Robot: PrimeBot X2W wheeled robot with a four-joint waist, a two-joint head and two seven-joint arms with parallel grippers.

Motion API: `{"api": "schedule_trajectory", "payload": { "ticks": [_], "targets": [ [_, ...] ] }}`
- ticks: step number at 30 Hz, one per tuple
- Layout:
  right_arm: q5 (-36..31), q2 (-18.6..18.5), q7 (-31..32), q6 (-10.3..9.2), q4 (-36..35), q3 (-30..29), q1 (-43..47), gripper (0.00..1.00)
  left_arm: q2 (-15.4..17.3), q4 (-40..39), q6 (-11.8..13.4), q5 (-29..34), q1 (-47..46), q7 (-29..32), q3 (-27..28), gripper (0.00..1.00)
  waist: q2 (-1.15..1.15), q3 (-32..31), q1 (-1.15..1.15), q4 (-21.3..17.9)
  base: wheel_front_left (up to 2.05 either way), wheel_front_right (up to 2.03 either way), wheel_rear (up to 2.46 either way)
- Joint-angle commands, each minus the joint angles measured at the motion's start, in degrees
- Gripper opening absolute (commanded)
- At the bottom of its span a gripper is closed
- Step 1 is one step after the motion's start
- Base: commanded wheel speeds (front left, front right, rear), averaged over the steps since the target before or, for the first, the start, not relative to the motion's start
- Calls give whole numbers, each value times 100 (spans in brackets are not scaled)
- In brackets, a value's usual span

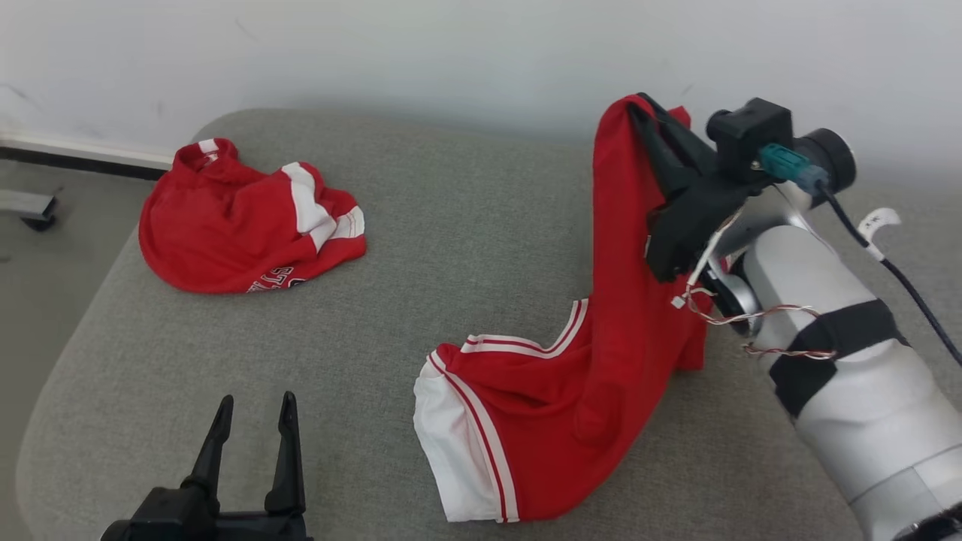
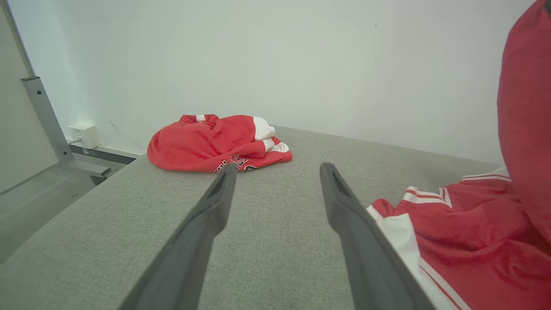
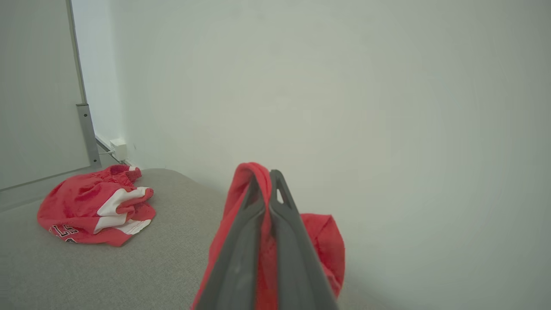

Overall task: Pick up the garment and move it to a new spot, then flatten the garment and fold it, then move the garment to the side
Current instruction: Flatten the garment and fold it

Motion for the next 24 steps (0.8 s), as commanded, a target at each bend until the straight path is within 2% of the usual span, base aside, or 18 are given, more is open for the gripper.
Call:
{"api": "schedule_trajectory", "payload": {
  "ticks": [1,7,8,9,14,18,24],
  "targets": [
    [55,183,-89,-13,274,169,-192,0,-10,26,39,-94,-101,-21,-53,100,0,193,0,246,0,0,0],
    [162,540,-331,-13,1080,554,-483,0,-11,87,87,-138,-199,-21,-154,100,0,310,0,399,0,0,0],
    [187,592,-323,-13,1266,620,-508,85,-10,102,96,-145,-210,-21,-177,100,0,321,0,413,0,0,0],
    [215,632,-330,-13,1419,679,-547,100,-11,107,106,-147,-231,-21,-198,100,0,334,0,427,0,0,0],
    [391,639,-590,-13,1887,827,-665,100,-10,122,117,-117,-278,-21,-179,100,0,334,0,355,0,0,0],
    [661,534,-782,-13,1930,745,-601,100,-11,104,111,-37,-227,-21,-118,100,0,246,0,192,0,0,0],
    [832,-126,-858,-13,1256,307,-43,100,-9,2,70,64,-72,-21,21,100,0,11,0,-134,0,0,0]
  ]
}}
